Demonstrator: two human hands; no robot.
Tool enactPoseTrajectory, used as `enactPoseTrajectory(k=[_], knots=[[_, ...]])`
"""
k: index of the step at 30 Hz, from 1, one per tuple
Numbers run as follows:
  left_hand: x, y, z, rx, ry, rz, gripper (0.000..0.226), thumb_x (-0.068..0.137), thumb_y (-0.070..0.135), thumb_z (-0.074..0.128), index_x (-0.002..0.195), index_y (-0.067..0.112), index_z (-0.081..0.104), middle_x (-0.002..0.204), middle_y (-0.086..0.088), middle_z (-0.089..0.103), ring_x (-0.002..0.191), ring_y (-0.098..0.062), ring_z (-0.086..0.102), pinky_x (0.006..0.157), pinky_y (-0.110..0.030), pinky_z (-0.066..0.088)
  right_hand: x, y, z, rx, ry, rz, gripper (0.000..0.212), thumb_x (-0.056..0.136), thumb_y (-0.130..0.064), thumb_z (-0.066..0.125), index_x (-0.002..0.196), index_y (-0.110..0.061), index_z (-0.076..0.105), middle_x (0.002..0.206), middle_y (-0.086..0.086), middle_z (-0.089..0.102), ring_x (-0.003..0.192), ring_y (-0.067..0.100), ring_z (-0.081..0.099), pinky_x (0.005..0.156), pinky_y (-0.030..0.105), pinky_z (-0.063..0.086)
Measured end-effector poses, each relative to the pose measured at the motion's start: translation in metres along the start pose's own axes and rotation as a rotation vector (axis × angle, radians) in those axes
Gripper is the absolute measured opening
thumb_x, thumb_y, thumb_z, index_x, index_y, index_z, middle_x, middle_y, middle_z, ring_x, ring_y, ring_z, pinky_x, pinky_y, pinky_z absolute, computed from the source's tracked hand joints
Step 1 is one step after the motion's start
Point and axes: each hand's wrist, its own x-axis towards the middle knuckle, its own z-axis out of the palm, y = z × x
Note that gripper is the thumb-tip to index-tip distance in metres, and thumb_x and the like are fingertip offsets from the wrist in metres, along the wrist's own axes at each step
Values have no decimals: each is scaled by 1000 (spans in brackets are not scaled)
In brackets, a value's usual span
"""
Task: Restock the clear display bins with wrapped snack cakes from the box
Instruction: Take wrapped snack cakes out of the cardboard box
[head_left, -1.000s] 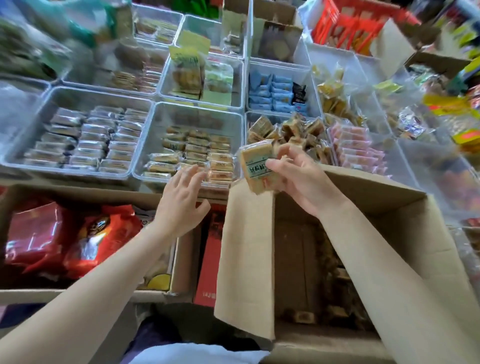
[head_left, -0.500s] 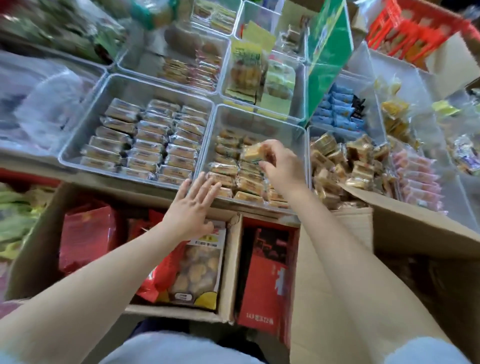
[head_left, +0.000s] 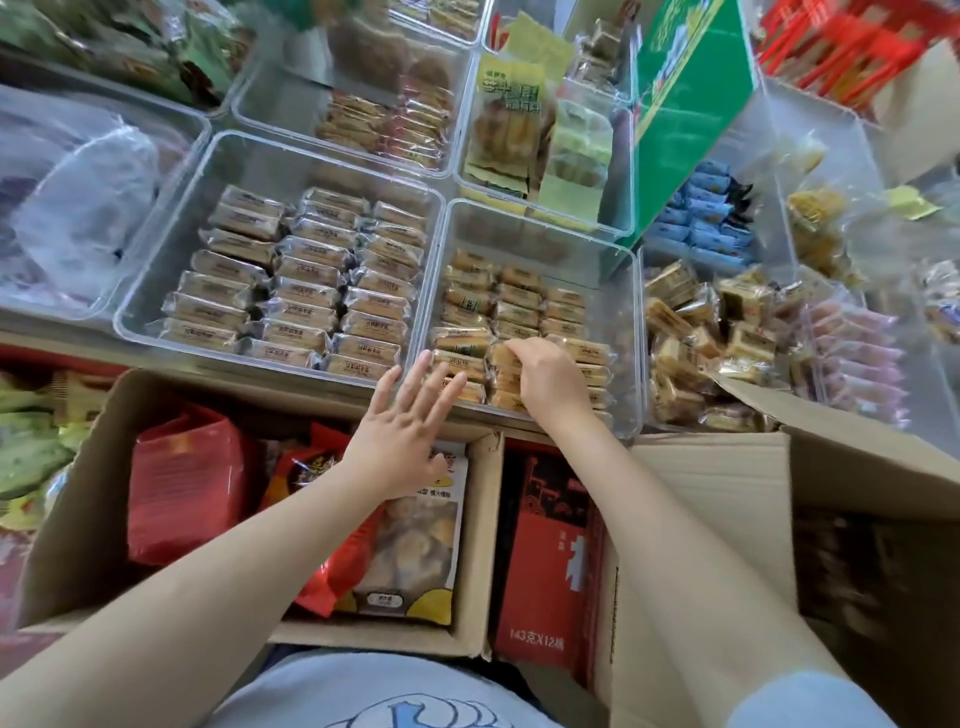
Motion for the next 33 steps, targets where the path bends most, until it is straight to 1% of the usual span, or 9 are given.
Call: enactPoseTrajectory(k=[3, 6, 10, 14, 16, 20, 23, 27, 33], knots=[[0, 3, -4, -1, -25, -12, 103, 89, 55, 46, 151, 25, -30, 167, -5, -19, 147, -23, -35, 119, -48, -23, 1, -5, -7, -23, -251, 67, 48, 104, -12, 38, 152, -15, 38, 154, 7, 42, 142, 26, 36, 117, 44, 32], [-1, 7, -13, 23, -77, -41, 104, 90, 55, 47, 152, 24, -30, 167, -4, -22, 146, -22, -37, 120, -48, -22, -4, -14, -24, 3, -385, 94, 56, 107, -29, 37, 159, -16, 20, 166, 5, 15, 153, 23, 11, 123, 42, 13], [1, 19, -32, 29, -160, -97, 99, 93, 53, 50, 159, 19, -16, 168, -6, -15, 149, -24, -31, 122, -50, -17, -45, -12, -72, 232, -194, 65, 48, 104, -31, 46, 149, -14, 44, 155, 4, 38, 144, 20, 33, 118, 37, 28], [-3, 76, -44, -195, -58, -152, 82, 95, 48, 53, 160, 14, 17, 168, -12, 13, 156, -29, -2, 126, -48, -2, -134, 26, -141, 345, 97, -11, 25, 102, -22, 50, 113, -15, 71, 99, -4, 69, 89, 6, 61, 81, 27, 49], [-12, 128, -53, -424, 24, -86, 71, 96, 40, 57, 156, 14, 30, 164, -10, 25, 154, -26, 11, 126, -45, 9, -186, 58, -170, 356, 232, 35, 21, 101, -20, 51, 102, -16, 72, 81, -7, 66, 74, 6, 60, 70, 29, 50], [-38, 243, -76, -729, 138, 201, 44, 99, 33, 57, 142, 24, 50, 152, 2, 41, 144, -17, 30, 117, -40, 31, -269, 132, -191, 371, 344, 284, 20, 100, -21, 53, 97, -20, 72, 79, -8, 68, 73, 13, 64, 74, 35, 55], [-50, 311, -92, -667, 155, 395, 33, 99, 38, 51, 130, 29, 59, 142, 8, 51, 136, -12, 38, 114, -35, 30, -306, 187, -176, 332, 197, 425, 21, 100, -24, 52, 96, -23, 72, 84, -10, 68, 81, 12, 64, 81, 33, 54], [-50, 363, -86, -486, 159, 434, 24, 98, 36, 58, 120, 32, 66, 130, 10, 62, 130, -12, 48, 118, -32, 13, -327, 242, -141, 102, -130, 430, 19, 97, -28, 51, 100, -21, 69, 102, 1, 70, 96, 24, 64, 80, 38, 52], [-43, 375, -71, -229, 165, 376, 18, 94, 35, 60, 102, 29, 76, 100, 9, 76, 98, -11, 70, 109, -37, 37, -304, 268, -55, -58, -632, 294, 24, 97, -21, 56, 120, -18, 62, 112, 2, 62, 93, 20, 61, 66, 27, 46]])
